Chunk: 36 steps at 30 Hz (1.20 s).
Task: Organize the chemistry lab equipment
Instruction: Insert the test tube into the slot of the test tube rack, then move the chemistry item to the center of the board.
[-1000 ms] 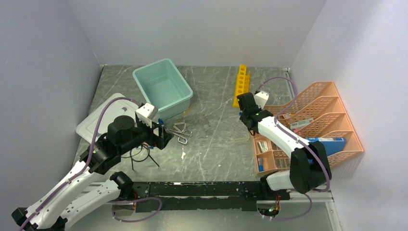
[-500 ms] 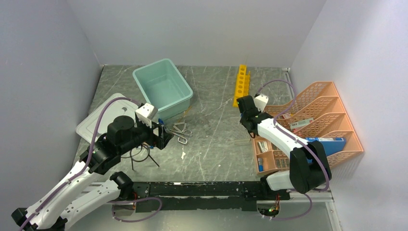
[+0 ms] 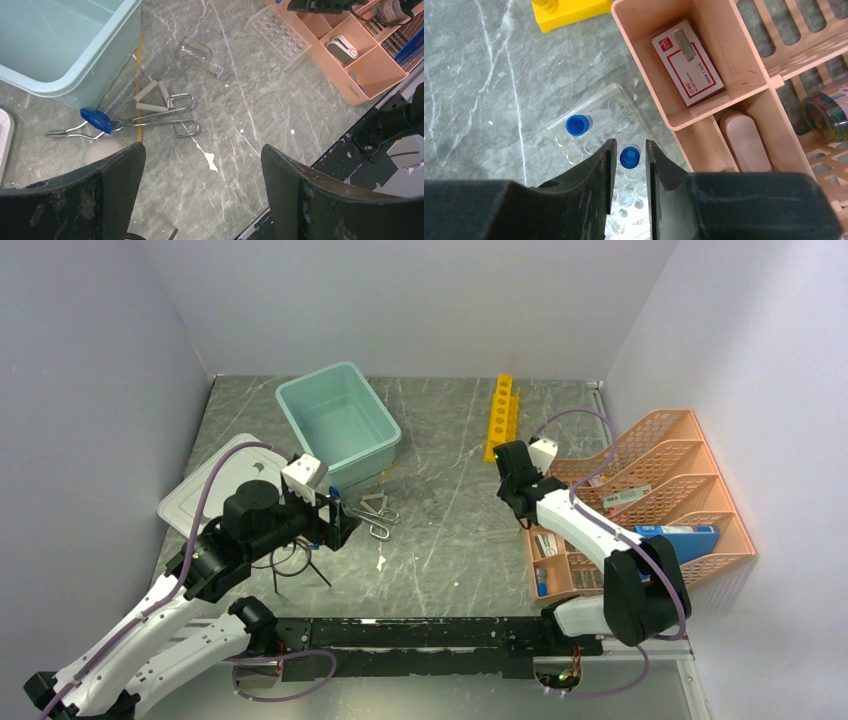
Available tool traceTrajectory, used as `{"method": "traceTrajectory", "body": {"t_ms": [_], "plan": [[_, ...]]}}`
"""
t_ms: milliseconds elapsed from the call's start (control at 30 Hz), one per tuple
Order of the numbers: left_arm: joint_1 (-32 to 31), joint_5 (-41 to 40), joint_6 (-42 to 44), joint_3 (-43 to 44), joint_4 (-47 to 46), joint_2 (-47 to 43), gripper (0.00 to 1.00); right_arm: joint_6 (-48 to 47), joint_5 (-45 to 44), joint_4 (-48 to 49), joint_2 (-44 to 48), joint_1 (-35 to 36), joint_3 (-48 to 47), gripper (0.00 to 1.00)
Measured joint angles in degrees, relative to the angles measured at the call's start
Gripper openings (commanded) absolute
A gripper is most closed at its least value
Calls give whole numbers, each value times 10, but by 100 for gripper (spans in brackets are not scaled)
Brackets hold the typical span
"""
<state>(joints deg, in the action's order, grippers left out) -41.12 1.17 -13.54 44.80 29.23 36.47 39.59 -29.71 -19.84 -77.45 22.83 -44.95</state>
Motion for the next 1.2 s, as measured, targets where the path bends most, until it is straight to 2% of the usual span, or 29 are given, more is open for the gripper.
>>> {"method": "traceTrajectory", "body": {"t_ms": [467,800,900,1200], "plan": [[0,0,-3,0,0,0,89,-9,16,-39,57,0,-31,41],[0,-17,-9,0,0,5,89,-42,103,-53,120,13,-78,44],[0,-22,-9,0,1,5,89,-46,139,-49,126,44,-81,45],[0,-49,-19,0,7,1,88,-55,218,7,91,209,-82,46]]}}
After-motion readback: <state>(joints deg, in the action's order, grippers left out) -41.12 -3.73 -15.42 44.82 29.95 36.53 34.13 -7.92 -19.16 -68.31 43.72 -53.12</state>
